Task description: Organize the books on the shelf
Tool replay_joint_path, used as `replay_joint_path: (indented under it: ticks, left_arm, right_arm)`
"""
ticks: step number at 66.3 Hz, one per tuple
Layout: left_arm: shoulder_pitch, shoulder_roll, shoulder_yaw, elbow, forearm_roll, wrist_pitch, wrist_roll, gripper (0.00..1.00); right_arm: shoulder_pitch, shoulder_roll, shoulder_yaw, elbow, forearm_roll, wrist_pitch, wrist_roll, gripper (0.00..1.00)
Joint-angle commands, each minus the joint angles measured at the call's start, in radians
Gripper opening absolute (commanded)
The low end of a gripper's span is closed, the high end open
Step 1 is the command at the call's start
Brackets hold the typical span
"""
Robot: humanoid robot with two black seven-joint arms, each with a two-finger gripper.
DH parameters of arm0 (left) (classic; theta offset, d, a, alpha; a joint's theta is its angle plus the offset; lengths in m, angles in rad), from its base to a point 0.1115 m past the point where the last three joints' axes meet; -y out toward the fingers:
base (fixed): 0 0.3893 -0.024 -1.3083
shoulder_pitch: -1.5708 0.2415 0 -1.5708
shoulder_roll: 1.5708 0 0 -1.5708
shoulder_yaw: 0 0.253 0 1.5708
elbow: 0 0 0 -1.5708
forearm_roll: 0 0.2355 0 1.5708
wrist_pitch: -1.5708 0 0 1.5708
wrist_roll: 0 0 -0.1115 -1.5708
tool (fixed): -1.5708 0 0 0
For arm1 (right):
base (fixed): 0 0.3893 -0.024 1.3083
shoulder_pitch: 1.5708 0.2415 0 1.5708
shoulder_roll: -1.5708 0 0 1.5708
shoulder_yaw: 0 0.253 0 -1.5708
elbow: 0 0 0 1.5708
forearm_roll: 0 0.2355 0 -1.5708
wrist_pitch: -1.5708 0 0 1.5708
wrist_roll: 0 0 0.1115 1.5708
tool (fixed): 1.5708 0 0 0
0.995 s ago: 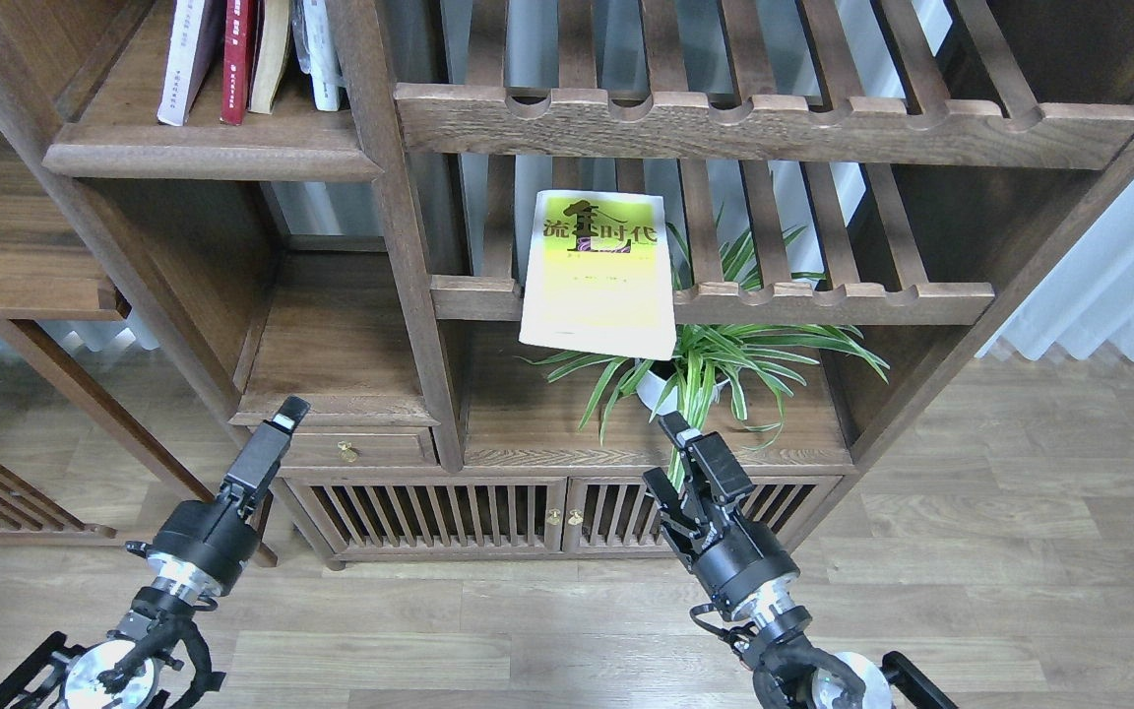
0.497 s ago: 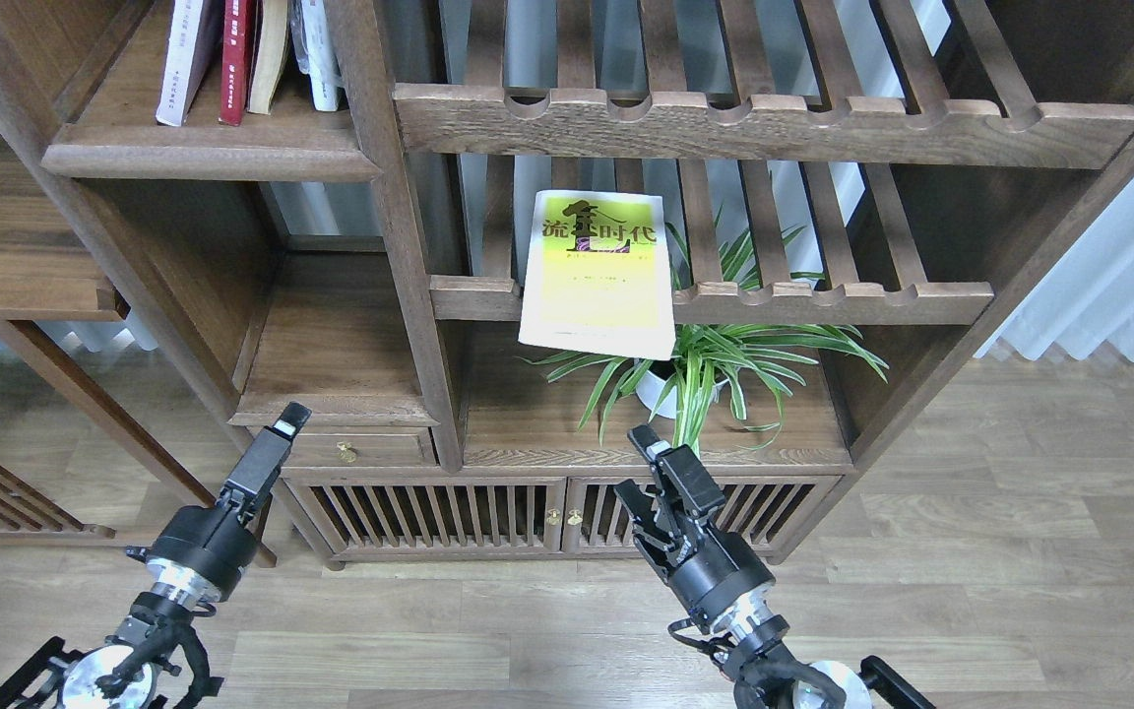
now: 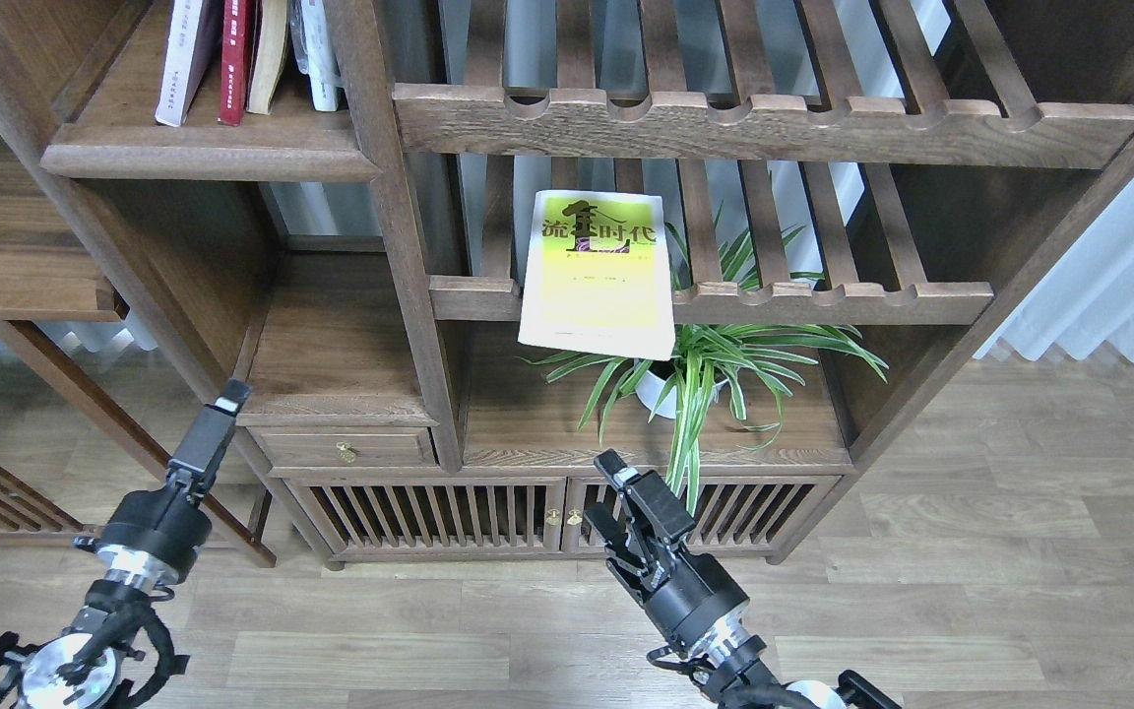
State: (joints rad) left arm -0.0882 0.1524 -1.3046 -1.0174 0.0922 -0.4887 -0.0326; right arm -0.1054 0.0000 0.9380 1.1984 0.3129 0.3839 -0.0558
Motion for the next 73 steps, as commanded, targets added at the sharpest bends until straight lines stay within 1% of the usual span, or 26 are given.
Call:
replay_joint_path:
  ticks: [1,10,23,42,73]
  left_arm:
    - [0.028,0.009,-0.004,-0.001,0.000,0.000,0.000,1.00]
    - [0.039,0.038,-0.016,-0.006,-0.006,0.000,-0.001,1.00]
    - [0.045,0.078,-0.053,-0.006,-0.012,0.000,-0.003,1.00]
    - [0.087,0.090,-0.062,-0.017,-0.028,0.000,0.003,1.00]
    - [0.096,0.090,-0.061,-0.018,-0.028,0.000,0.007,1.00]
  right_arm:
    - [0.006,0.000,-0.005,0.000,0.002,0.003,0.001,0.99]
    - [0.026,0.000,-0.024,0.001,0.003,0.004,0.002,0.99]
    - [0.026,0.000,-0.085,0.003,0.006,0.038,0.028,0.99]
    - [0.038,0.000,-0.094,0.006,0.006,0.050,0.028,0.99]
    - [0.038,0.000,-0.096,0.003,0.005,0.059,0.030,0.99]
